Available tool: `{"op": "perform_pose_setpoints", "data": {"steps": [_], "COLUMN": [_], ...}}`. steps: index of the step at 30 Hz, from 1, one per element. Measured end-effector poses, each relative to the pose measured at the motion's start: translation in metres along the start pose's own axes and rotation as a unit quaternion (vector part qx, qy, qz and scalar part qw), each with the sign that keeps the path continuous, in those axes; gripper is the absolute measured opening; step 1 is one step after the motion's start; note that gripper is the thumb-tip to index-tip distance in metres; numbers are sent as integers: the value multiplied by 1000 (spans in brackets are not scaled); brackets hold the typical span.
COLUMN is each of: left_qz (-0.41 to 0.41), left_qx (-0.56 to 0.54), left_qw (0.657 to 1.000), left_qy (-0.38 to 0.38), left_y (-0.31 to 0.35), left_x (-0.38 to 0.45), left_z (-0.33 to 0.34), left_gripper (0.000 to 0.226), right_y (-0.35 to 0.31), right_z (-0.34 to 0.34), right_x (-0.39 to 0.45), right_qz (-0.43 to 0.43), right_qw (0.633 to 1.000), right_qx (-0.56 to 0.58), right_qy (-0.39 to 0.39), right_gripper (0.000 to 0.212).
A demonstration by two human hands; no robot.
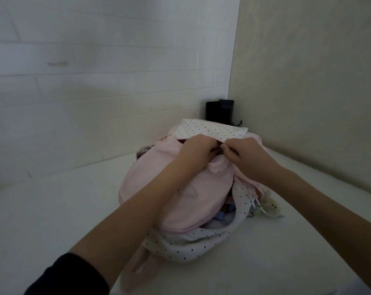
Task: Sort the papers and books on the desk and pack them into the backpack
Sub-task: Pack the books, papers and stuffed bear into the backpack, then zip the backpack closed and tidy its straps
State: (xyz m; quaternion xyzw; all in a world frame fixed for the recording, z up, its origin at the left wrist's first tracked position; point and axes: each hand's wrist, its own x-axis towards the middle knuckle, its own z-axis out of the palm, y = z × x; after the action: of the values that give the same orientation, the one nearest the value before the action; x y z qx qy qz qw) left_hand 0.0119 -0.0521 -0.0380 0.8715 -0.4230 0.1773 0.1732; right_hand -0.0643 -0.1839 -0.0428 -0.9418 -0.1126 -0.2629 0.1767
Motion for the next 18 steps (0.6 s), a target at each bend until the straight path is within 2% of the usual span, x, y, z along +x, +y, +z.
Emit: {"op": "perform_pose_setpoints", "data": {"steps": [2,3,5,6,8,9,11,12,14,16,17,18], "left_qz": [-16,-5,20,7,-71,-120,-207,-226,-243,-271,-282,-283], "left_qx": [27,11,-64,-88,-108,-97,-80,-98,-148,-184,-198,-203], "left_qw": [999,1000,997,992,978,973,971,968,959,945,939,937], "left_qy": [-33,-25,44,90,164,172,91,42,-6,0,1,-7], "left_y": [9,8,-1,-8,-35,-53,-80,-88,-92,-91,-90,-89], "left_x": [-1,-3,-13,-17,-21,-22,-22,-23,-26,-29,-31,-33], "left_z": [3,4,1,-5,-12,-13,-10,-7,0,1,1,-1], "left_gripper": [29,28,23,25,18,18,40,41,37,38,38,38], "right_y": [7,12,20,22,30,35,47,48,42,30,21,9], "right_z": [-2,-3,-6,-9,-19,-21,-21,-19,-16,-16,-15,-13], "right_x": [-3,-5,-6,-7,-9,-11,-14,-13,-8,1,6,12], "right_qz": [0,5,20,28,41,34,8,11,86,168,179,155], "right_qw": [1000,999,997,994,982,973,950,941,926,902,897,908], "right_qx": [-13,-24,-74,-104,-184,-229,-311,-338,-363,-386,-395,-385], "right_qy": [-16,-23,-16,-14,-20,-15,-11,-15,-55,-91,-84,-57], "right_gripper": [47,46,41,37,28,25,20,15,13,32,44,55]}}
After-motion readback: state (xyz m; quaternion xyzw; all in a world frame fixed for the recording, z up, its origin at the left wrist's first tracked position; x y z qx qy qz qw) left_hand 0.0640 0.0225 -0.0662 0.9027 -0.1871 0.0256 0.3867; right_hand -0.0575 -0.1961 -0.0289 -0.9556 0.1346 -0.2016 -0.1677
